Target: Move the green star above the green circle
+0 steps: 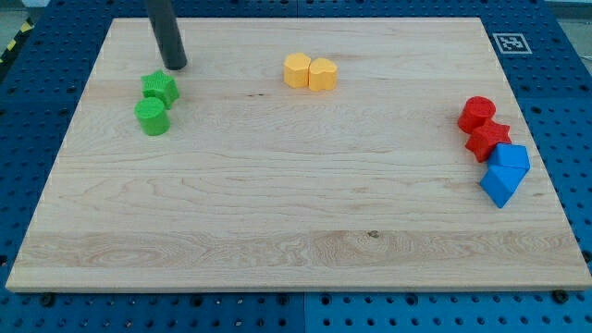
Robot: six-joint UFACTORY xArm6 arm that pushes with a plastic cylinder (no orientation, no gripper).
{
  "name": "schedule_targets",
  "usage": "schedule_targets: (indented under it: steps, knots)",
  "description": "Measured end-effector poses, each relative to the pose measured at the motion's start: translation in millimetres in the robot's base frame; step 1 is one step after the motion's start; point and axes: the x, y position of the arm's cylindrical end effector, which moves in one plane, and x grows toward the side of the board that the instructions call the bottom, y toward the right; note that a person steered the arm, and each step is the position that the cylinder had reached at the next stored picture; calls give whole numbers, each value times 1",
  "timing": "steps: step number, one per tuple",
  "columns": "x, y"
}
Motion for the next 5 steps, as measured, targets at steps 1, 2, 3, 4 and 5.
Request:
schedule_targets:
  steps: [1,2,3,4,5]
  knots:
    - [18,-8]
    - [49,-9]
    - [37,-9]
    - [-16,6]
    - [-55,74]
